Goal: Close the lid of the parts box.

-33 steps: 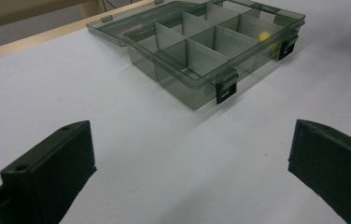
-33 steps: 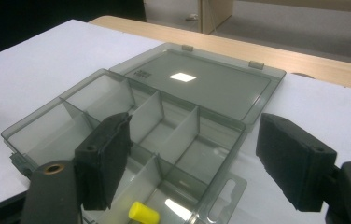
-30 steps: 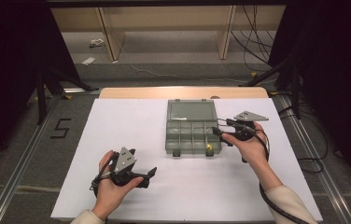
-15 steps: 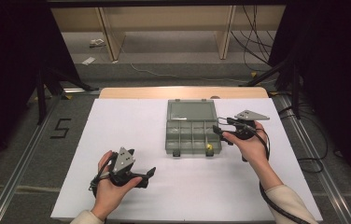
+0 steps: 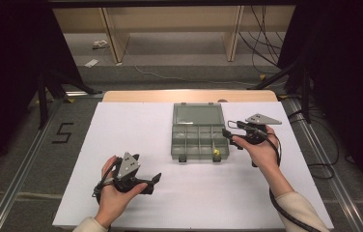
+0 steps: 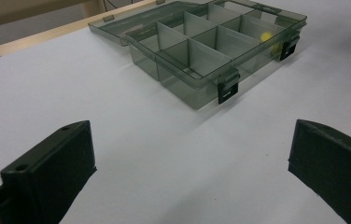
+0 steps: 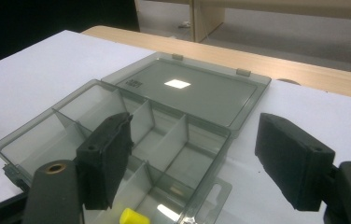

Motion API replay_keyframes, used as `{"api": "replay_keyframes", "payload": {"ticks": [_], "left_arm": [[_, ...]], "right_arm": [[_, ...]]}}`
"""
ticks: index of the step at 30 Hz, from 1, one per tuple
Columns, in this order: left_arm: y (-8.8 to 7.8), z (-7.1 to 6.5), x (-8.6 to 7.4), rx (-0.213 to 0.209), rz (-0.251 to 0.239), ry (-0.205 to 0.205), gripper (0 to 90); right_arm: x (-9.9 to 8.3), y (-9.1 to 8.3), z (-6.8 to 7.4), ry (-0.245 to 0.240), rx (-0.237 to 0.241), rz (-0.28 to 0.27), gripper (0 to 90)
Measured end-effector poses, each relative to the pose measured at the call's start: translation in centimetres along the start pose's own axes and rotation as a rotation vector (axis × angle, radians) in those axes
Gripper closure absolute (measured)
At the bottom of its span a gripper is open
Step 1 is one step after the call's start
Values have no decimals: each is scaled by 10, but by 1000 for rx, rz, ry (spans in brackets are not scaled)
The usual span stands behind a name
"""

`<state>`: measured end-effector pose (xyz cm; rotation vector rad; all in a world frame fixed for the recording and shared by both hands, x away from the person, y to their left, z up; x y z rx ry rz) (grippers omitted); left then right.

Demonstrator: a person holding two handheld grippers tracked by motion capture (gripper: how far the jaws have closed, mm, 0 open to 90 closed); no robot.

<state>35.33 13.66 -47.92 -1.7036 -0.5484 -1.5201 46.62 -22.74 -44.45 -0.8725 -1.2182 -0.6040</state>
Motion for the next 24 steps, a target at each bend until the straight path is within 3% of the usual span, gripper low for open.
{"api": "replay_keyframes", "payload": {"ticks": [24], "left_arm": [[3,-4,0,-7,5,3,2]], "right_arm": [[0,-6,-12,24,-21,-23,308]]}}
Point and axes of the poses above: each handheld gripper's, and its own axes: y roughly forward along the jaws, x roughly out of its top, z roughly to its left, the point moved 3 cm from there along y, roughly forward along the jaws, and after that the axes turned 13 degrees about -z, right-handed, at the moved point
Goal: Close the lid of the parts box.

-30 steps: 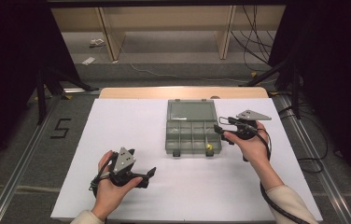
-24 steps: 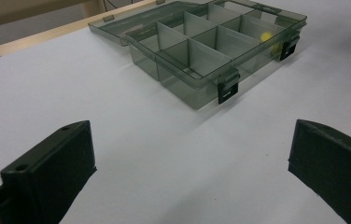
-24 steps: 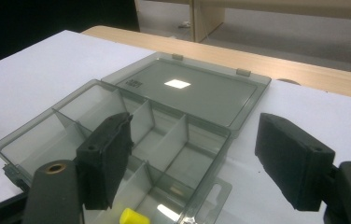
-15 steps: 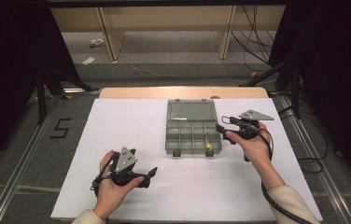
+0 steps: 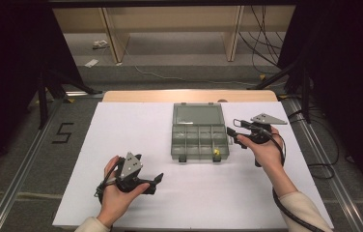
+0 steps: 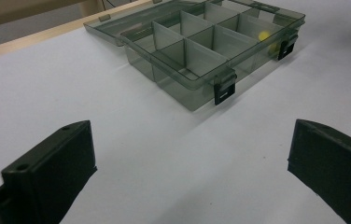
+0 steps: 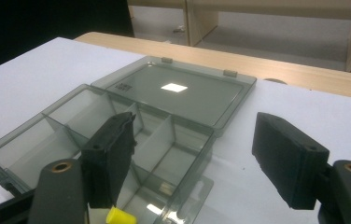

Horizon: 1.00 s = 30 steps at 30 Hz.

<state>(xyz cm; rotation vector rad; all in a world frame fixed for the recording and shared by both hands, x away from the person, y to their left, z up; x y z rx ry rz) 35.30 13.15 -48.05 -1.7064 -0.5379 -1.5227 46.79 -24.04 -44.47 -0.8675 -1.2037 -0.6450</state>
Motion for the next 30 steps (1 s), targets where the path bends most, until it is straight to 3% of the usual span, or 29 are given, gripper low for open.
{"api": "replay_keyframes", "payload": {"ticks": [7,13,22,30], "left_arm": [[-3,-1,1,6,-10,-3,6],[-2,-3,1,-5,-11,-5,9],[0,-5,-1,-21,-2,-6,14],[2,-8,-2,-34,-3,-13,15]], "right_arm": [[1,-1,-3,3,-24,-8,341],[-1,9,-10,16,-44,14,372],[9,58,-32,48,-109,96,472],[7,103,-41,83,-150,187,586]]}}
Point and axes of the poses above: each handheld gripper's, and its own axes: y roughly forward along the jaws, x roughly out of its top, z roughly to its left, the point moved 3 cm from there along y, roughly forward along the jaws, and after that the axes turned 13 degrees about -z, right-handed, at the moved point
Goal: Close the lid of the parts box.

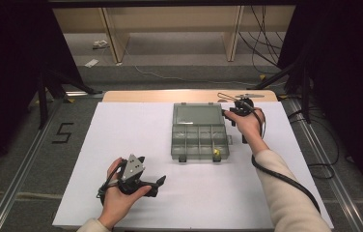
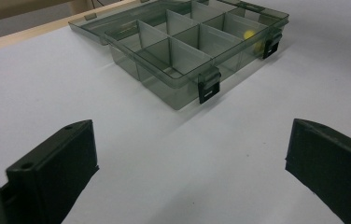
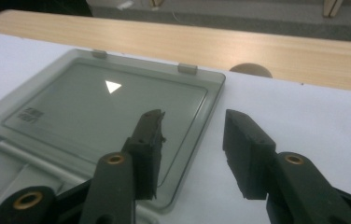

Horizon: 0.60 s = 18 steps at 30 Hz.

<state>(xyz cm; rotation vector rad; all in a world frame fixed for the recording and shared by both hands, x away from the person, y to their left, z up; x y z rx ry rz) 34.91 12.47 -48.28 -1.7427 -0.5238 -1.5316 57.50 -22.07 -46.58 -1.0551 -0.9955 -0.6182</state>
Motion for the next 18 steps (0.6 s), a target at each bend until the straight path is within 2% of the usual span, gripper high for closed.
{"api": "replay_keyframes", "payload": {"ticks": [5,8,12,18], "left_arm": [[0,0,0,-2,-1,-3,16],[1,0,0,-5,1,-1,16],[1,-1,0,-6,-1,1,16],[2,-2,0,-9,3,1,17]], "right_arm": [[-2,24,1,-7,-38,62,643],[-3,32,1,5,-60,91,672],[-3,39,0,9,-83,123,724],[-4,44,2,16,-113,159,751]]}}
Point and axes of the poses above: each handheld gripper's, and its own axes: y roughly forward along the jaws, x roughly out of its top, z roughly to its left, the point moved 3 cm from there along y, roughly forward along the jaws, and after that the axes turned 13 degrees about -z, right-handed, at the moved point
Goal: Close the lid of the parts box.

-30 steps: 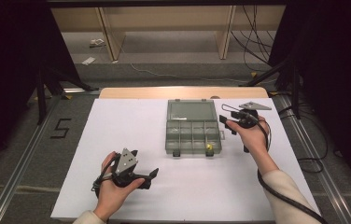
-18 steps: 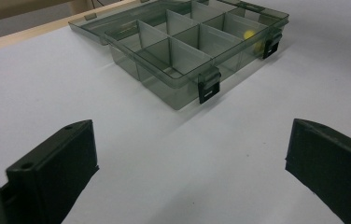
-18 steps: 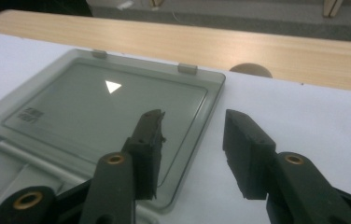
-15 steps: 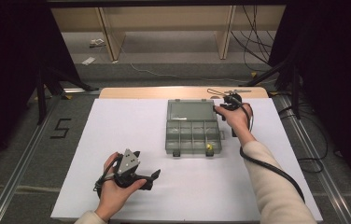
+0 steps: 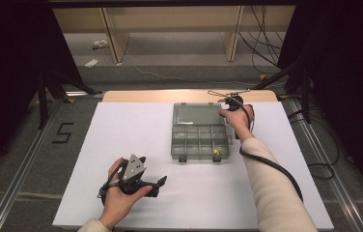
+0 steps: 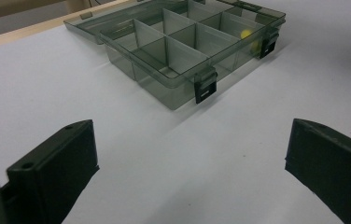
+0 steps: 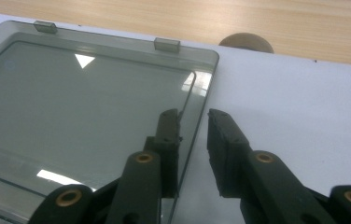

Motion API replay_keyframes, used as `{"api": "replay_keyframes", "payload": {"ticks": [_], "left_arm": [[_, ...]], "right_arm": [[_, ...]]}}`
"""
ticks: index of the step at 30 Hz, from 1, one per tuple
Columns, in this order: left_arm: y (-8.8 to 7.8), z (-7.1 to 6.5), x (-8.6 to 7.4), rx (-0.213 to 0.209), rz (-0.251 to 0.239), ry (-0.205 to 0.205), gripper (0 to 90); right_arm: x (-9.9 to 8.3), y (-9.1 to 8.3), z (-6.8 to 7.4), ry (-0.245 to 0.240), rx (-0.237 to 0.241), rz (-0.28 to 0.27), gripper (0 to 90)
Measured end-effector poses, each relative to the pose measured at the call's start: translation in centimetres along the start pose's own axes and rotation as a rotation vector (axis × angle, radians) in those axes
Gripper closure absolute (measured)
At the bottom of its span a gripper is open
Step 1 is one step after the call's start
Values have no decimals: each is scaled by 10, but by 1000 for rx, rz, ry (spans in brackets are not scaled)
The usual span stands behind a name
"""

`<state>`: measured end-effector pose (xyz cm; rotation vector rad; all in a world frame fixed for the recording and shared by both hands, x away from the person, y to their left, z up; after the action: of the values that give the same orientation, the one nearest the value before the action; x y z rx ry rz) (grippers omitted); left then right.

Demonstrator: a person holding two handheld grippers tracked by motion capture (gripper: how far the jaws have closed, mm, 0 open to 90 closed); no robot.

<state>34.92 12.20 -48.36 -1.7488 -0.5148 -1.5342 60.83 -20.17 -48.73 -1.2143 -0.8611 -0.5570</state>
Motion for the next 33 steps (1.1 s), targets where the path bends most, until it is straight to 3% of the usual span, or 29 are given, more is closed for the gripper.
{"api": "replay_keyframes", "payload": {"ticks": [14,27,33], "left_arm": [[2,-2,0,-4,4,2,19],[2,1,0,5,8,8,22],[3,7,0,23,8,7,27]], "right_arm": [[-3,3,2,71,-32,25,833],[-1,3,9,99,-116,32,885],[1,1,13,85,-140,8,896]]}}
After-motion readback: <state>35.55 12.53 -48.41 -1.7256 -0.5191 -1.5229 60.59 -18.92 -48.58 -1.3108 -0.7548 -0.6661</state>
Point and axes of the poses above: each handheld gripper's, and its own axes: y roughly forward along the jaws, x roughly out of its top, z roughly to its left, the point moved 3 cm from there along y, roughly forward along the jaws, and after that the axes turned 13 degrees about -z, right-handed, at the moved point
